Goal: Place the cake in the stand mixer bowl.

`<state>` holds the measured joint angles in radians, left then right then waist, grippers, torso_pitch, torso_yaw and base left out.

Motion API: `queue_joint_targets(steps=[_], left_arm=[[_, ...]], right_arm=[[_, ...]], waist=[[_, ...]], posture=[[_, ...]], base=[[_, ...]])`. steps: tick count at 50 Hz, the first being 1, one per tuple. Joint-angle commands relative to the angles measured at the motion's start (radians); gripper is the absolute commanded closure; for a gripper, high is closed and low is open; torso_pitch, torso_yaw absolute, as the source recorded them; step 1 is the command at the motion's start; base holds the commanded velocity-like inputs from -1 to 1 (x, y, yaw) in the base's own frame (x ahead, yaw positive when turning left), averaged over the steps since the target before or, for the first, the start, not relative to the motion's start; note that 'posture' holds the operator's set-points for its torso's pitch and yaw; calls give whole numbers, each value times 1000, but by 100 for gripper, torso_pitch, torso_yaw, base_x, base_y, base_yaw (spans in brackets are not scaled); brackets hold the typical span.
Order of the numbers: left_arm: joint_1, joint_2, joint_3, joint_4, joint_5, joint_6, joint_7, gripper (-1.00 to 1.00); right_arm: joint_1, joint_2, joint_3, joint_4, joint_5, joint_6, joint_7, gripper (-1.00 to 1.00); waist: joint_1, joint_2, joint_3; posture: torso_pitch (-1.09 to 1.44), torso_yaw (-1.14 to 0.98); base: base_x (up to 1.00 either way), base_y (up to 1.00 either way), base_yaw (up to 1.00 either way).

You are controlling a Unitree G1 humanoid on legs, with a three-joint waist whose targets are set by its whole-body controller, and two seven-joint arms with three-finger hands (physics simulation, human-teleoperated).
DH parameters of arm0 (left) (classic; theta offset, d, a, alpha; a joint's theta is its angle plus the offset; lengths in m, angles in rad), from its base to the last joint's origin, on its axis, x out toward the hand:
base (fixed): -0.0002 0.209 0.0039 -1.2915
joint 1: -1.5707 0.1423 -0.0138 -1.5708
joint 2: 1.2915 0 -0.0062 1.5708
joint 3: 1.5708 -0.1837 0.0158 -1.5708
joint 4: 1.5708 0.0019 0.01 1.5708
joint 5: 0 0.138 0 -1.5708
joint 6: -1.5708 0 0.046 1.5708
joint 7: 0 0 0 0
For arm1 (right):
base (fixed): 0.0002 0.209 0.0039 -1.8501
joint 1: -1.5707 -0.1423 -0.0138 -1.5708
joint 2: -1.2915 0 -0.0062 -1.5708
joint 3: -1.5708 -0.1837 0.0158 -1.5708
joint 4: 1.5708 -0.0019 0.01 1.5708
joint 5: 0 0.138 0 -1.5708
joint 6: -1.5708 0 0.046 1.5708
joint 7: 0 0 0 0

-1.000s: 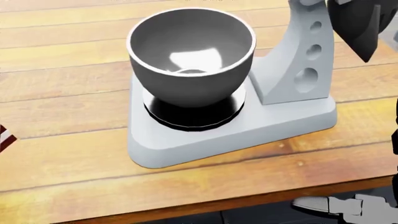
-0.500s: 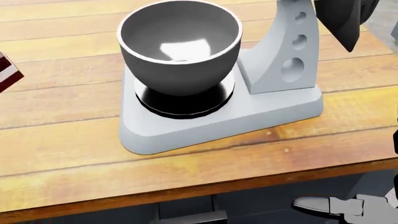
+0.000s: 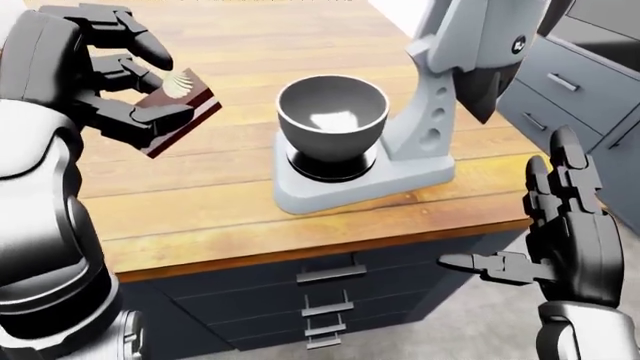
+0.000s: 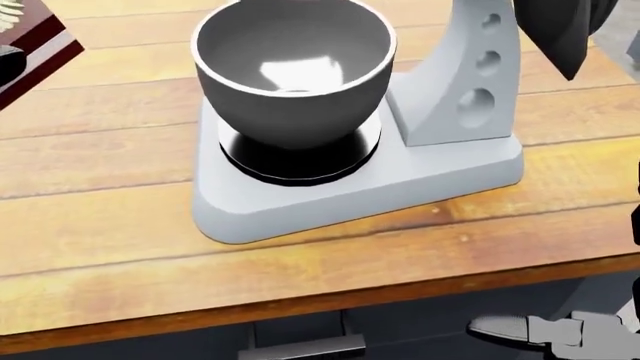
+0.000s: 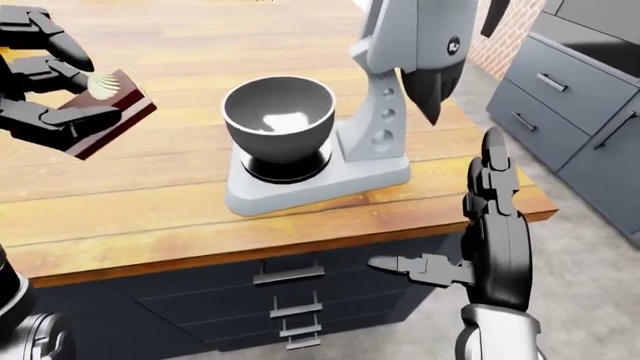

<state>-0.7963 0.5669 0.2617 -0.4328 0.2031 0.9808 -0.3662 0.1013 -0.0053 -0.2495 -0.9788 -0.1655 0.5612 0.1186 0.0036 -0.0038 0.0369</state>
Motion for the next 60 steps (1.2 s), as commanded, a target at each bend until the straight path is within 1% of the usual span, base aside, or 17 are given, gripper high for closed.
queue_joint_targets(steps=[1,6,11,14,17,20,27,32,42,48,52,60], left_arm=[[-48,13,9,-13,8,-48,26,100],[-70,-15,-11,10,13,-67,48,100],[-118,-24,-31,49,19,-78,55,100],[-143,-30,-44,63,28,-79,52,100],[-186,-35,-59,104,39,-94,51,100],[-206,-45,-71,124,54,-103,48,100],[-246,-79,-90,161,79,-122,47,100],[-280,-109,-113,189,101,-135,47,100],[-274,-160,-138,171,156,-145,22,100],[-296,-196,-154,191,174,-157,26,100],[-274,-226,-164,160,186,-144,26,100],[-310,-260,-183,175,206,-137,26,100]], right_arm=[[-11,-5,-2,-35,2,-29,-2,-100],[-10,-4,-7,-36,7,-30,-1,-100],[-9,-4,-5,-41,6,-26,-2,-100],[-7,-3,-12,-38,12,-31,-1,-100],[-7,-3,-10,-46,10,-24,-1,-100],[-7,-2,-11,-50,10,-21,-1,-100],[-7,-2,-9,-52,9,-19,-1,-100],[-7,-3,-12,-54,10,-18,1,-100],[-9,-4,-12,-55,8,-16,4,-100],[-7,-3,-12,-49,10,-23,4,-100],[-7,-3,-13,-50,11,-22,5,-100],[-5,-2,-15,-57,11,-18,7,-100]], waist=[[0,5,-22],[0,5,-24],[0,4,-24],[-1,3,-23],[-2,2,-22],[-2,1,-21],[-3,0,-19],[-3,-2,-18],[-3,-5,-16],[-1,-8,-16],[-1,-10,-16],[1,-13,-17]], posture=[[0,0],[0,0],[0,0],[0,0],[0,0],[0,0],[0,0],[0,0],[0,0],[0,0],[0,0],[0,0]], base=[[0,0,0],[0,0,0],[0,0,0],[0,0,0],[0,0,0],[0,0,0],[0,0,0],[0,0,0],[0,0,0],[0,0,0],[0,0,0],[0,0,0]])
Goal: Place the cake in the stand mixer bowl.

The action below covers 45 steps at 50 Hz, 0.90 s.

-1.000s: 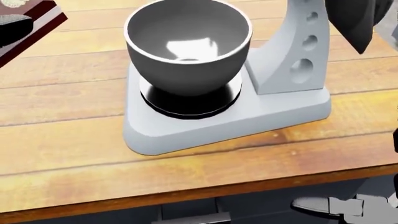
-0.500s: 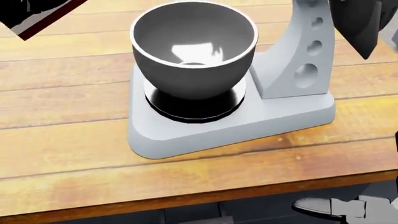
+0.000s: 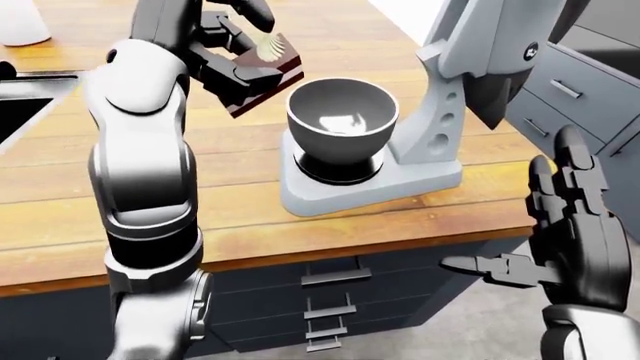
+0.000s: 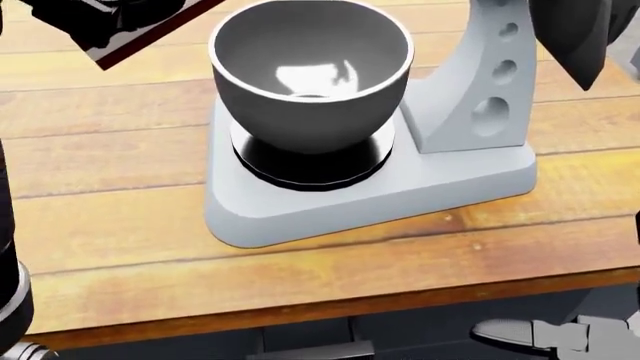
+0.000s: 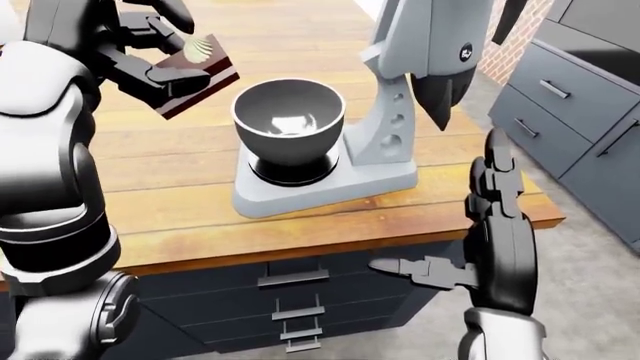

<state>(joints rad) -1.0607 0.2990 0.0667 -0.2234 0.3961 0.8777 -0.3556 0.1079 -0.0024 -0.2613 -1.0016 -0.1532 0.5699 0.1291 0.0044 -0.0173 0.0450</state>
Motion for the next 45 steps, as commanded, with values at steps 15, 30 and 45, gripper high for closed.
queue_joint_targets(steps=[15,30,45], left_arm=[[-116,-32,-3,58,18,-69,53,100],[-185,-101,-34,140,26,-96,87,100],[-205,-163,-56,179,30,-113,119,100]], right_arm=[[-12,-4,-13,-42,6,-20,0,-100],[-14,-7,-24,-30,16,-29,2,-100],[-9,-4,-22,-39,15,-29,3,-100]], waist=[[0,-2,-27],[0,-7,-27],[-1,-9,-27]], posture=[[0,0],[0,0],[0,0]], base=[[0,0,0],[0,0,0],[0,0,0]])
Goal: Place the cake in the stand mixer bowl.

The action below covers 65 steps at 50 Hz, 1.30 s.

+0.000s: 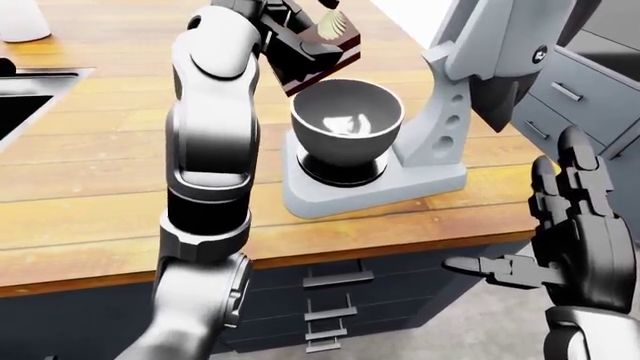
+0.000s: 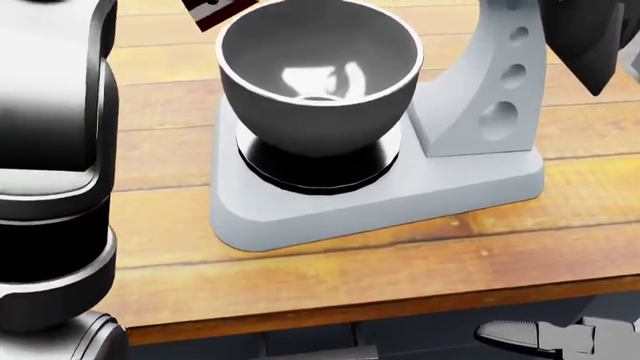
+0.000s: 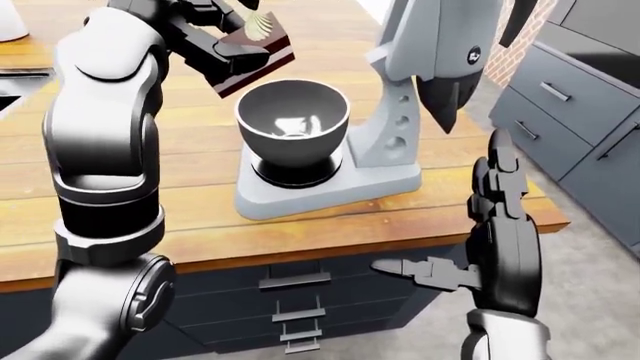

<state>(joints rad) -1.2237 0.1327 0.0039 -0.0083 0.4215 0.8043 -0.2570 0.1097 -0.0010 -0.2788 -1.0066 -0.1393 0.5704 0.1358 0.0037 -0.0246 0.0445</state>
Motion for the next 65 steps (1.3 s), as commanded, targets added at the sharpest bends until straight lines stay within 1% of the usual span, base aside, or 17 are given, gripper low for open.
queue_joint_targets(steps=[1,8,16,32,34,38,47,59,63,64,65], left_arm=[[-41,2,7,-34,4,-42,22,100],[-43,-28,-1,-9,-1,-59,46,100],[-33,-49,-5,42,-18,-102,88,100],[-14,-81,-13,112,-40,-165,147,100],[-15,-83,-13,123,-42,-181,155,100],[-8,-75,-6,172,-56,-275,191,100],[1,-70,1,236,-83,-346,228,100],[33,-77,-4,230,-94,-374,253,100],[26,-74,-3,241,-92,-383,259,100],[25,-73,-3,245,-89,-386,263,78],[26,-73,-3,246,-87,-388,266,-40]], right_arm=[[-10,-5,-6,-34,2,-29,-3,-100],[-7,-3,-7,-39,3,-30,-2,-100],[-5,-2,-12,-41,7,-31,0,-100],[-14,-7,-18,-32,15,-30,-2,-100],[-14,-7,-18,-32,15,-30,-2,-100],[-10,-6,-17,-40,15,-28,-2,-100],[-10,-5,-11,-41,11,-28,-2,-100],[-10,-6,-14,-41,12,-28,-1,-100],[-14,-8,-10,-41,9,-22,-2,-100],[-14,-8,-10,-41,10,-22,-2,-100],[-15,-9,-11,-41,10,-21,-1,-100]], waist=[[0,-2,-26],[0,-3,-26],[2,-5,-26],[3,-6,-30],[3,-6,-31],[3,-6,-32],[1,-4,-36],[0,-2,-37],[0,-2,-38],[0,-1,-38],[0,-1,-38]], posture=[[0,0],[0,0],[0,0],[0,0],[0,0],[0,0],[0,0],[0,0],[0,0],[0,0],[0,0]], base=[[0,0,0],[0,0,0],[0,0,0],[0,0,0],[0,0,0],[0,0,0],[0,0,0],[0,0,0],[0,0,0],[0,0,0],[0,0,0]])
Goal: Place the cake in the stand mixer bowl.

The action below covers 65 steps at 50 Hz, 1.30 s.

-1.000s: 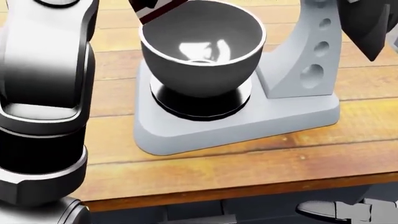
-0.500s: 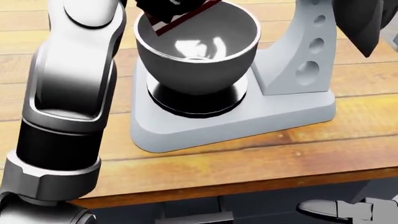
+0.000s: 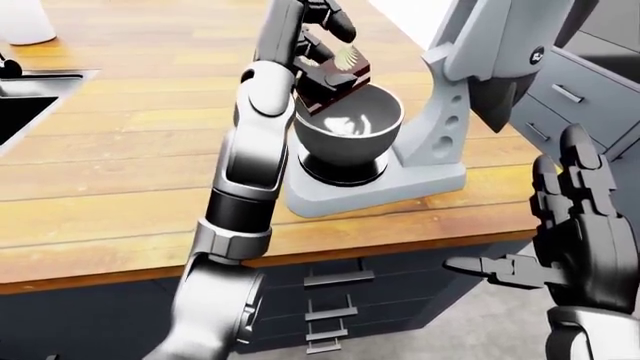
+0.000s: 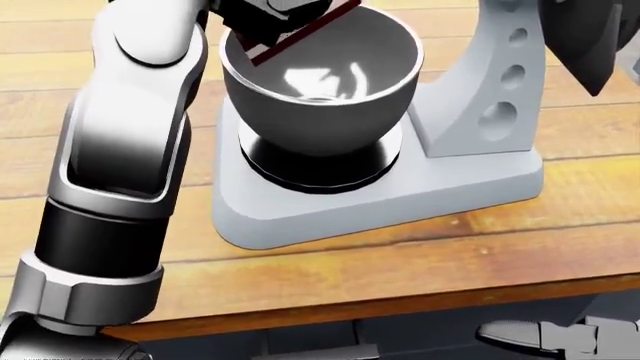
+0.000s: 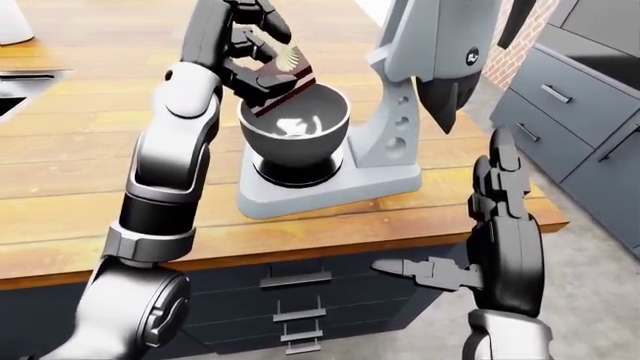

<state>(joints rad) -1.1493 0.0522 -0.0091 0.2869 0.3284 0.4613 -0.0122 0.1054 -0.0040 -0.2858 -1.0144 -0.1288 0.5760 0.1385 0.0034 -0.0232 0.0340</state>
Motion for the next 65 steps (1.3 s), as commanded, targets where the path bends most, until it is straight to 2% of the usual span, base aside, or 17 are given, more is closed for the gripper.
queue_joint_targets(steps=[1,17,27,44,56,61,65], left_arm=[[-53,12,13,-41,11,-50,29,-100],[-48,22,18,-64,9,-38,24,-100],[-11,43,31,-142,-4,-2,13,-100],[101,130,77,-429,-73,174,-21,-100],[157,189,126,-598,-168,304,-6,-100],[192,205,161,-685,-252,387,18,-100],[246,220,166,-757,-293,419,41,-100]], right_arm=[[-12,-6,-3,-33,-1,-25,-5,-100],[-11,-5,-4,-32,0,-28,-5,-100],[-14,-6,3,-33,-6,-25,-7,-100],[-11,-6,2,-33,-6,-29,-6,-100],[-6,-3,0,-33,-5,-35,-8,-100],[-9,-4,9,-33,-12,-31,-10,-100],[-12,-5,8,-33,-12,-28,-9,-100]], waist=[[0,-2,-27],[1,-2,-26],[1,0,-25],[0,7,-23],[-1,12,-21],[-1,14,-21],[-2,17,-21]], posture=[[0,0],[0,0],[0,0],[0,0],[0,0],[0,0],[0,0]], base=[[0,0,0],[0,0,0],[0,0,0],[0,0,0],[0,0,0],[0,0,0],[0,0,0]])
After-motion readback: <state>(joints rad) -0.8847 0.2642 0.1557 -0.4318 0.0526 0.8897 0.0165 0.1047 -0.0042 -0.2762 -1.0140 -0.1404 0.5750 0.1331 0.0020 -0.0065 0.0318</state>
